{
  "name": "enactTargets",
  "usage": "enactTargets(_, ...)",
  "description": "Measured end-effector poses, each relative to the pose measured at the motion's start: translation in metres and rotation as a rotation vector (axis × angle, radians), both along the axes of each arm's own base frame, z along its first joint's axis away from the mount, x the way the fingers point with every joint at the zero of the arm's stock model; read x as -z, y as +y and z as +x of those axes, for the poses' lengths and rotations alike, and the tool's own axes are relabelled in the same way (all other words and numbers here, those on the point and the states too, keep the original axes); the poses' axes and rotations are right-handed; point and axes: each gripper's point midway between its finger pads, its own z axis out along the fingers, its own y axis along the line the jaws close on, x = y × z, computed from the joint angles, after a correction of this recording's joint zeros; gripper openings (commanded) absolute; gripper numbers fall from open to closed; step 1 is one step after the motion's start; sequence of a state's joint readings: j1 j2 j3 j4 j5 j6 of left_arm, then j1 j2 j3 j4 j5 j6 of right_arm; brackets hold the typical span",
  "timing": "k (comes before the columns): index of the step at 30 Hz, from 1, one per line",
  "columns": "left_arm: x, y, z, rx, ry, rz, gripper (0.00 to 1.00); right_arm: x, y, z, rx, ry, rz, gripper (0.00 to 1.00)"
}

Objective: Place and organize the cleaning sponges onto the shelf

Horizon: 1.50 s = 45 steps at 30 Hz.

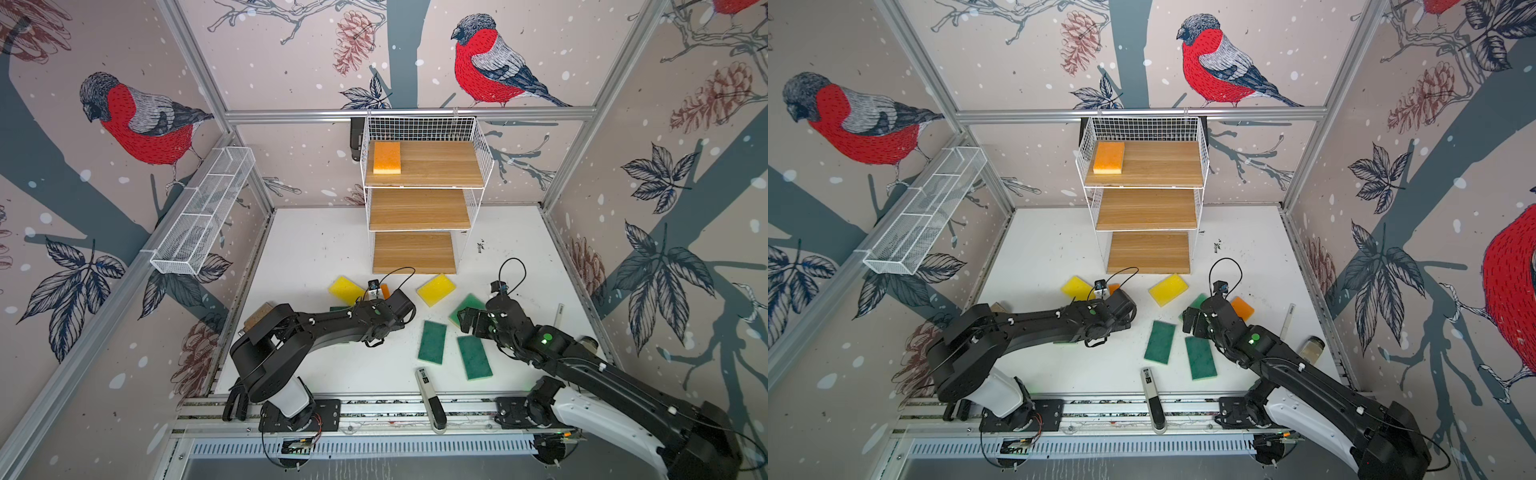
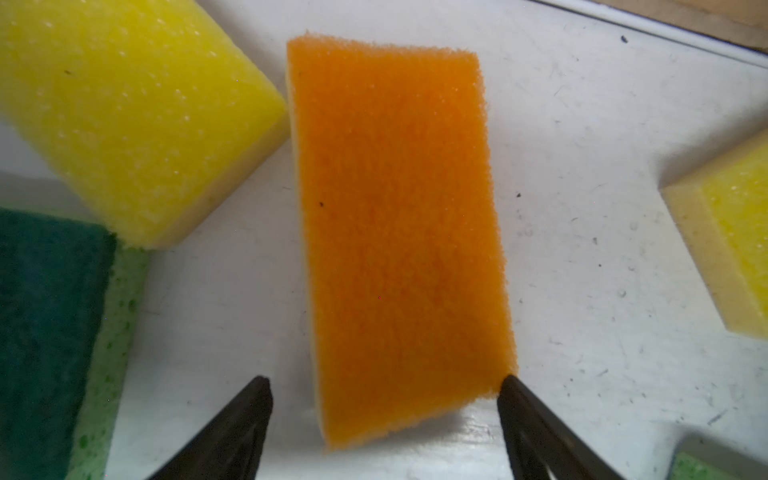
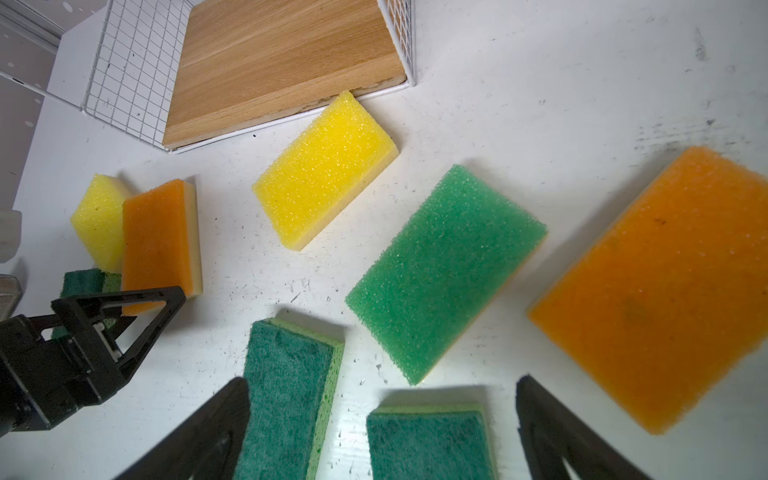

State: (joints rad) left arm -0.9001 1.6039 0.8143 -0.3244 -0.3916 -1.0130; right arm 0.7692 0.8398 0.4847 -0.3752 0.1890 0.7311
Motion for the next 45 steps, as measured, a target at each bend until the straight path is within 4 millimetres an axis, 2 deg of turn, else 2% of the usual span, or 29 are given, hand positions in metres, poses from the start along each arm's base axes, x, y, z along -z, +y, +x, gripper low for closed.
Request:
enactTargets(5,-0.003,-0.004,0.003,0.000,-0.008,-0.007,0.86,-0.001,-0.001,0.001,0.002,-0.005,-0.004,1.00)
enactTargets(12,-0.020,-0.002,0.004,-0.004,-0.044,-0.040,0.86,-0.002,-0.001,0.002,0.005,-0.011,-0.009,1.00)
enactTargets(23,-0.006,0.002,0.004,-0.025,-0.005,0.025,0.85,-0.001,-0.002,0.002,-0.003,-0.018,-0.019,1.00)
enactTargets(29,-0.011,-0.001,0.006,-0.010,-0.019,0.019,0.84,-0.003,-0.006,0.001,0.005,-0.038,-0.019,1.00)
enactTargets(35,-0.019,-0.010,0.015,0.023,-0.044,0.017,0.74,-0.002,-0.009,0.000,0.010,-0.045,-0.019,1.00)
enactTargets(45,-0.009,-0.019,0.018,0.094,-0.025,0.056,0.64,0.000,-0.012,-0.002,0.013,-0.052,-0.015,0.99)
